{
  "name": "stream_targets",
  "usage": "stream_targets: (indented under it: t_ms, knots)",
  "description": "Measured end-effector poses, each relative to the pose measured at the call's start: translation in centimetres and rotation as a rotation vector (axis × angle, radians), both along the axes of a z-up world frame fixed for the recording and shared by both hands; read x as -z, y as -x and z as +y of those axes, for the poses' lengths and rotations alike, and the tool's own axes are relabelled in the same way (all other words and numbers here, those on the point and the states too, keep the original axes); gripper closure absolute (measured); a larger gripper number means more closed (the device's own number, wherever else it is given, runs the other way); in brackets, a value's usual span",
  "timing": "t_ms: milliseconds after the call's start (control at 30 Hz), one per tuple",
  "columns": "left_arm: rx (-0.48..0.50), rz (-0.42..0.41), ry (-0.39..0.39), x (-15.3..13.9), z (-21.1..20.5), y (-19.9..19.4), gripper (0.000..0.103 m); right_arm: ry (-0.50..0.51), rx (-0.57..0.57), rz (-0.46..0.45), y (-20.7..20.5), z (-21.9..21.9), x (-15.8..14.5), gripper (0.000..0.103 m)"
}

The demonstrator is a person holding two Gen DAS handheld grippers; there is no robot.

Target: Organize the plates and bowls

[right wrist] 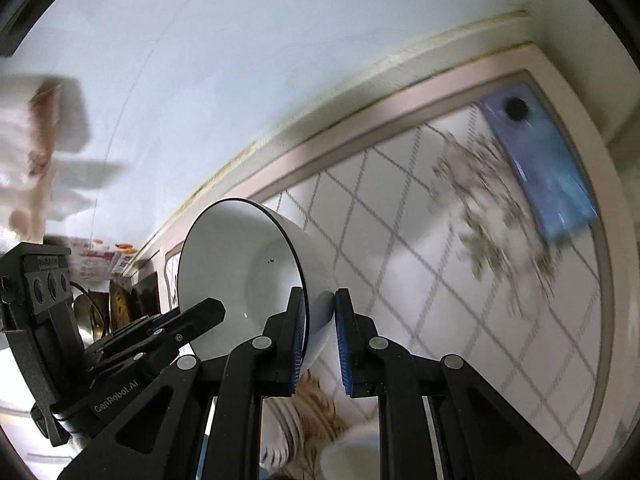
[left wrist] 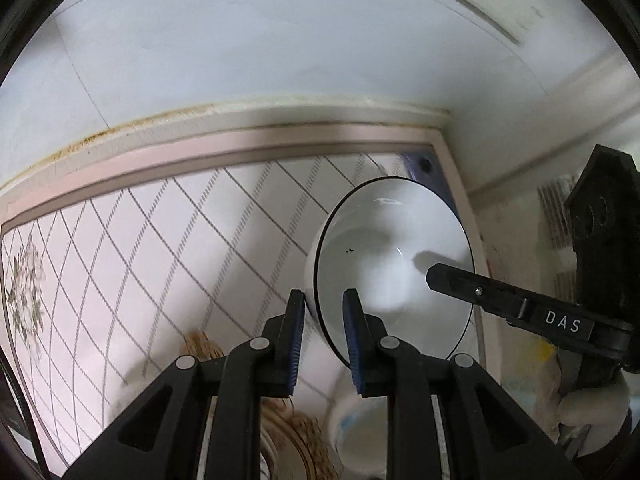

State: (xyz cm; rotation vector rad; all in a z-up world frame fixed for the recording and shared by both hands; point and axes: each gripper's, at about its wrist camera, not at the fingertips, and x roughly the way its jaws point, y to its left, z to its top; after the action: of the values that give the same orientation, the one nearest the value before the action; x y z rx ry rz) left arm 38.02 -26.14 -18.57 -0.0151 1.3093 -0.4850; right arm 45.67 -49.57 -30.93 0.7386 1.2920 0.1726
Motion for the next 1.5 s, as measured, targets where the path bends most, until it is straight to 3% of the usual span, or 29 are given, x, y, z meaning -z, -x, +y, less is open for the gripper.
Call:
stream_targets:
  t_ms: [233,600,1100,1500]
  knots:
    - [0.047,0.001,0.002,0.1,-0.4,5.8,0.086,0.035,0.006,-0.01,7.9,0.3,-2.8,0.086]
    - [0.09,0.057,-0.05,3.9,-0.3,11.1,0.086,0.046,-0.015,0.032,17.2,1.9,-1.2,0.086]
    - [0.115,0.095,-0.131,7.8,-1.2,12.0,0.086,0.07,-0.022,0.108,19.3,2.3,3.7,0.086]
    - [0.139,0.098,-0.171,8.9,-2.1,12.3,0.086,0.147,-0.062,0.12,18.4,2.9,3.7,0.084]
